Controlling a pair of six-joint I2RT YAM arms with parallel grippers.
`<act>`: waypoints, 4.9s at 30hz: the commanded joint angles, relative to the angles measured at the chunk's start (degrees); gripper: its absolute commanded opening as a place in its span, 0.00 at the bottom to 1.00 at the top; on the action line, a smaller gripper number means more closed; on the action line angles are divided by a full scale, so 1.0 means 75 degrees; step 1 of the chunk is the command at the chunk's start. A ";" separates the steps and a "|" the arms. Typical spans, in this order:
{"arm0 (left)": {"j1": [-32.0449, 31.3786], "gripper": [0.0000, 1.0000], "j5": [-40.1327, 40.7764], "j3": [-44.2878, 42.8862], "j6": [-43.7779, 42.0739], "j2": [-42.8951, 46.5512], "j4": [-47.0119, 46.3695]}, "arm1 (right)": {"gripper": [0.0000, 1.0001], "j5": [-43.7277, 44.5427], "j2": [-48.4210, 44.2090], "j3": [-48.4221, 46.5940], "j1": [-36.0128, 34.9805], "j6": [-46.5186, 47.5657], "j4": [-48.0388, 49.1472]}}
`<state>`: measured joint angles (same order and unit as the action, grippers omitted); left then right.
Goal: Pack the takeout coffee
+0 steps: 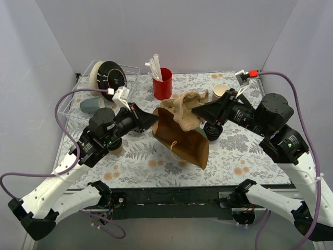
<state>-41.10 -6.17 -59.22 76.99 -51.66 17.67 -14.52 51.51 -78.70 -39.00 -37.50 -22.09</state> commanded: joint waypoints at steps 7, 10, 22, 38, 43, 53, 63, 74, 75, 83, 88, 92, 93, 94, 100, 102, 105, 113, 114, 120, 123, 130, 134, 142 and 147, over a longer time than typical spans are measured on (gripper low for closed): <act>-0.0074 0.00 0.0495 0.0947 0.0866 0.0244 -0.0458 | 0.10 -0.2433 -0.0445 0.1363 -0.0014 -0.1140 0.1595; -0.0074 0.00 0.0670 0.0843 0.1112 0.0127 -0.0178 | 0.10 -0.2599 -0.0481 0.1470 -0.0038 -0.1539 0.2229; -0.0074 0.00 0.1198 -0.0179 0.1618 -0.0251 0.0937 | 0.10 -0.2529 -0.0048 0.0067 -0.0038 -0.1543 0.2291; -0.0074 0.00 0.0882 0.0548 0.2004 0.0489 0.0492 | 0.08 -0.1779 0.0046 0.0438 -0.0038 -0.0920 0.1539; -0.0074 0.00 0.0882 0.0888 0.2051 0.0782 0.0269 | 0.08 -0.0948 0.0141 0.0567 -0.0038 -0.0649 0.1305; -0.0074 0.00 0.0893 0.0865 0.2039 0.0759 0.0397 | 0.08 -0.1110 -0.0329 0.1189 -0.0038 -0.1270 0.1879; -0.0074 0.00 0.0999 0.0713 0.2074 0.0712 0.0491 | 0.08 -0.1217 -0.0152 0.1012 -0.0038 -0.1048 0.1458; -0.0074 0.00 0.0976 0.0771 0.2344 0.0653 0.0503 | 0.07 -0.1274 -0.0575 0.1634 -0.0050 -0.1352 0.1515; -0.0074 0.00 0.0976 0.0783 0.2344 0.0653 0.0515 | 0.08 -0.1332 -0.0528 0.1575 -0.0050 -0.1422 0.1538; -0.0074 0.00 0.0964 0.0701 0.2414 0.0641 0.0468 | 0.07 -0.0713 -0.0844 0.2090 -0.0120 -0.0955 0.0919; -0.0074 0.00 0.0999 0.0829 0.2543 0.0841 0.0316 | 0.07 -0.0174 -0.0973 0.2289 -0.0120 -0.0942 0.0192; -0.0074 0.00 0.0929 0.0947 0.2602 0.0900 0.0141 | 0.06 0.0330 -0.0926 0.2079 -0.0120 -0.0743 -0.0511; -0.0074 0.00 0.0882 0.0970 0.2602 0.0923 0.0094 | 0.06 0.0401 -0.0880 0.1998 -0.0131 -0.0743 -0.0605; -0.0074 0.00 0.0859 0.1005 0.2613 0.0923 0.0081 | 0.06 0.0506 -0.0868 0.1973 -0.0120 -0.0801 -0.0722; -0.0074 0.00 0.0835 0.1193 0.2461 0.1087 0.0046 | 0.06 0.0425 -0.0668 0.1961 -0.0143 -0.1737 -0.0268; -0.0074 0.00 0.0835 0.1368 0.2426 0.1169 0.0023 | 0.06 0.0390 -0.0610 0.2008 -0.0143 -0.2030 0.0306; -0.0074 0.00 0.0531 0.1719 0.2391 0.1356 -0.0258 | 0.06 0.0425 -0.0505 0.2008 -0.0178 -0.2534 0.0601; -0.0074 0.00 0.0425 0.1990 0.2379 0.1568 -0.0411 | 0.06 0.0612 -0.0188 0.1845 -0.0260 -0.2432 0.0742; -0.0074 0.00 0.0436 0.1967 0.2391 0.1556 -0.0411 | 0.06 0.0636 -0.0118 0.1821 -0.0353 -0.2361 0.0545; -0.0074 0.00 0.0542 0.1685 0.2636 0.1474 -0.0270 | 0.05 0.1068 -0.0152 0.1798 -0.0869 -0.1962 -0.0136; -0.0074 0.00 0.0554 0.1522 0.2777 0.1392 -0.0118 | 0.05 0.1337 -0.0083 0.1553 -0.1103 -0.1775 -0.0827; -0.0074 0.00 0.0390 0.1357 0.2743 0.1251 -0.0001 | 0.04 0.1690 0.0456 0.0932 -0.1561 -0.1504 -0.2105; -0.0074 0.00 0.0378 0.1369 0.2579 0.1333 0.0128 | 0.04 0.1889 0.0387 0.1129 -0.1631 -0.1854 -0.1732; -0.0074 0.00 0.0355 0.1428 0.2497 0.1521 0.0315 | 0.03 0.2814 0.0819 0.1060 -0.1819 -0.2115 -0.2162; -0.0074 0.00 0.0167 0.1147 0.2356 0.1310 0.0456 | 0.03 0.3319 0.1452 0.0183 -0.2123 -0.1728 -0.3113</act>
<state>-41.43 -3.20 -47.35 96.01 -41.43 20.23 5.28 60.05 -70.85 -53.34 -52.34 -40.34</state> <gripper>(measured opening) 0.009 0.416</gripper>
